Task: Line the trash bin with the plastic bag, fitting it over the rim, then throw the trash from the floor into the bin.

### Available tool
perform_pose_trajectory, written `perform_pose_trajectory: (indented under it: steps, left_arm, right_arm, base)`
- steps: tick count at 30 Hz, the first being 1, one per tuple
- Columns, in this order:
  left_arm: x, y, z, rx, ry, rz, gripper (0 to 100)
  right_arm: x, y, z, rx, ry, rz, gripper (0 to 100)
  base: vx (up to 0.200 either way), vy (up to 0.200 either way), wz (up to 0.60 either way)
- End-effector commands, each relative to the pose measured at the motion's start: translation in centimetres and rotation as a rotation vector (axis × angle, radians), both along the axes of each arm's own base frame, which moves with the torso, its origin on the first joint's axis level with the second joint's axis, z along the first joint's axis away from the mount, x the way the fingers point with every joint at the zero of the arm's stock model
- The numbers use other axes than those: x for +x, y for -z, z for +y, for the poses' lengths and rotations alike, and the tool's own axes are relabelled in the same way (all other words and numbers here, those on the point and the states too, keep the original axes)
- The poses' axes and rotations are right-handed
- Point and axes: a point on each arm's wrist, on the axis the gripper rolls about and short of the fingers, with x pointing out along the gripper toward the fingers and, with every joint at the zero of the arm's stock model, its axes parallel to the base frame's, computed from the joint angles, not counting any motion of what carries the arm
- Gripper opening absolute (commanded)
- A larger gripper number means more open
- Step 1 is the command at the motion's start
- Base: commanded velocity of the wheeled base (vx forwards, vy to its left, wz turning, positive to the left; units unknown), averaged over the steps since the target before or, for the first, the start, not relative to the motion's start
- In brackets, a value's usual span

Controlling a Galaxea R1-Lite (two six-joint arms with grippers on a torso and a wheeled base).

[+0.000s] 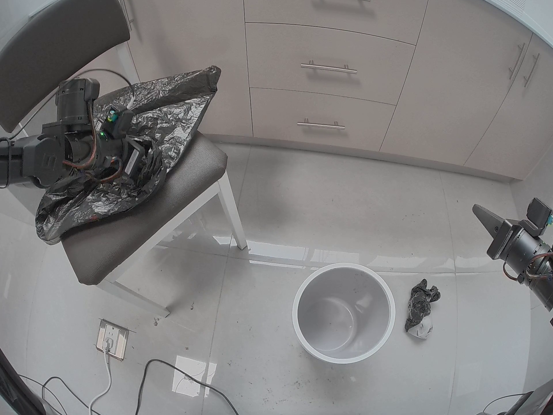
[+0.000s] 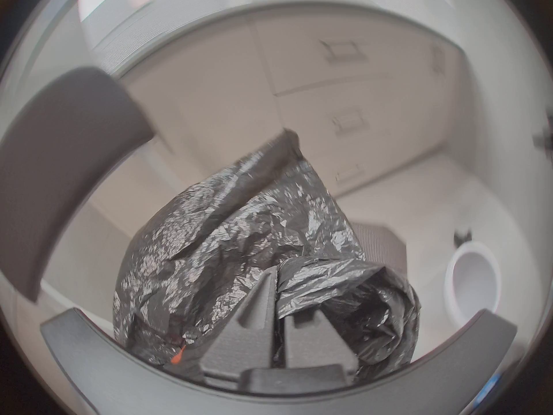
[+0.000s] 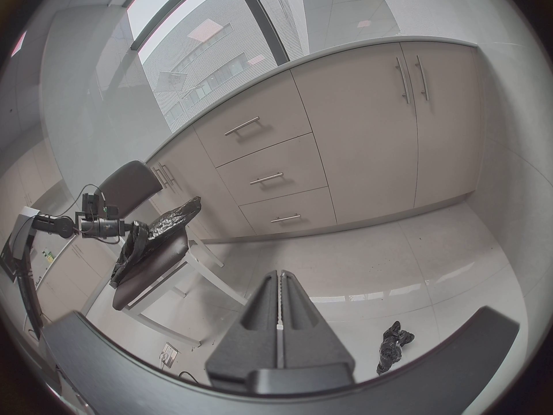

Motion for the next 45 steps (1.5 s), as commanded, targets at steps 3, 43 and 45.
perform_pose_trajectory:
  steps: [3,43,45]
  left_arm:
    - [-3.1,-10.3,-1.7,-0.848,-0.201,-0.221,0]
    - [-13.9,-10.9,-21.9,-1.130,-0.293,-0.010,0]
    - [-14.6,-11.0,-22.4,-1.122,-0.272,0.001,0]
  right_arm:
    - [-0.1,0.2,0.0,0.001,-0.001,0.007,0]
    - [-2.3,-0.2,7.8,-0.162,-0.232,0.121,0]
    - [-2.2,-0.2,8.3,-0.191,-0.234,0.115,100]
  base:
    - [0.000,0.000,0.00]
    - [0.000,0.000,0.00]
    - [0.000,0.000,0.00]
